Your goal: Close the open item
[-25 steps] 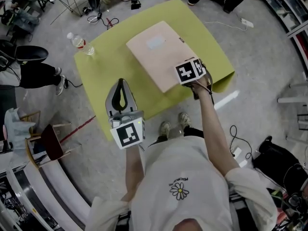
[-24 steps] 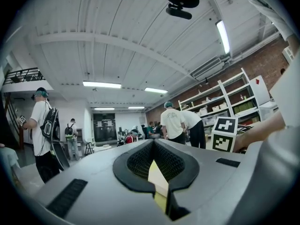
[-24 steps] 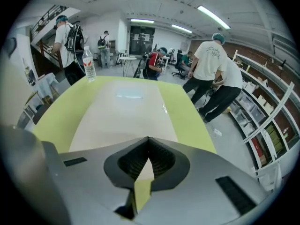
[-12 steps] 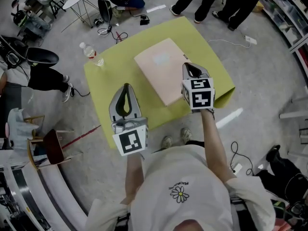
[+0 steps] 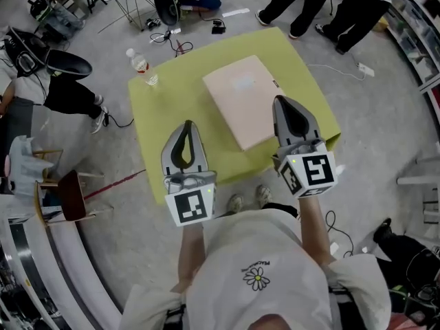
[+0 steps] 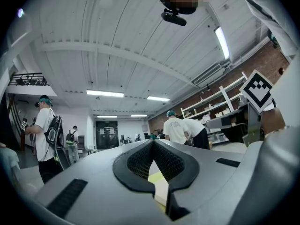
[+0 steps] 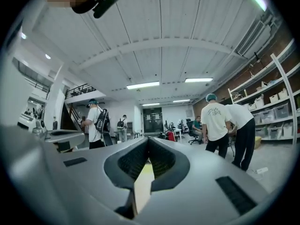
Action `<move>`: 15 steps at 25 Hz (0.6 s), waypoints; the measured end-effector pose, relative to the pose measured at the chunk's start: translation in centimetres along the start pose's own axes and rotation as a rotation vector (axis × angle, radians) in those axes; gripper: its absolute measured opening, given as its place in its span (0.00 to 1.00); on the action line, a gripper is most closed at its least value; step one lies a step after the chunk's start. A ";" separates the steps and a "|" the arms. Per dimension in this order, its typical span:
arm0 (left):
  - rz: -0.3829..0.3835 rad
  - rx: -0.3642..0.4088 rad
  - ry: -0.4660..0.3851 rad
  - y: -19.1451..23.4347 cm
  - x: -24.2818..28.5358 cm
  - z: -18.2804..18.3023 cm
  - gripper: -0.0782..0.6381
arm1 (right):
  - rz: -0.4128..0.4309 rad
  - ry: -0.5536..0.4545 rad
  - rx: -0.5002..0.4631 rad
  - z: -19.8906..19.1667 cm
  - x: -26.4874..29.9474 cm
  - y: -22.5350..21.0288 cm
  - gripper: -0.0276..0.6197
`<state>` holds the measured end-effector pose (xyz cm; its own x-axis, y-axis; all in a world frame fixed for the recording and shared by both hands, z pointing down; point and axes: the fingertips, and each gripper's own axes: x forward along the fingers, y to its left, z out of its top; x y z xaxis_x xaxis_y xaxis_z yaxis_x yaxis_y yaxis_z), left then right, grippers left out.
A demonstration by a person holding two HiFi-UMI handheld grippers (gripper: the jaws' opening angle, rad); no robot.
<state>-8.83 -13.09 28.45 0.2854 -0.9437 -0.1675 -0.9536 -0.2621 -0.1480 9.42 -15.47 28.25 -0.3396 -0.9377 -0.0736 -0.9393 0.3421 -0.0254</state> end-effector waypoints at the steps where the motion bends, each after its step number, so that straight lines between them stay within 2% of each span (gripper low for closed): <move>1: 0.004 -0.002 0.001 0.1 -0.2 0.0 0.13 | 0.010 -0.015 0.007 0.4 -0.3 0.3 0.06; 4: 0.016 -0.006 -0.002 0.3 -0.7 0.2 0.13 | 0.005 -0.072 0.005 1.1 -1.3 0.7 0.06; 7: 0.023 -0.004 -0.008 0.6 -1.1 0.7 0.13 | -0.016 -0.103 -0.055 1.3 -2.1 1.1 0.06; 15: 0.034 0.007 -0.024 0.6 -1.4 1.4 0.13 | 0.000 -0.075 -0.098 0.0 -3.1 2.1 0.06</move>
<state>-9.67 -11.65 27.23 0.2549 -0.9468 -0.1962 -0.9622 -0.2282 -0.1489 8.48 -11.84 28.44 -0.3386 -0.9291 -0.1484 -0.9408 0.3313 0.0722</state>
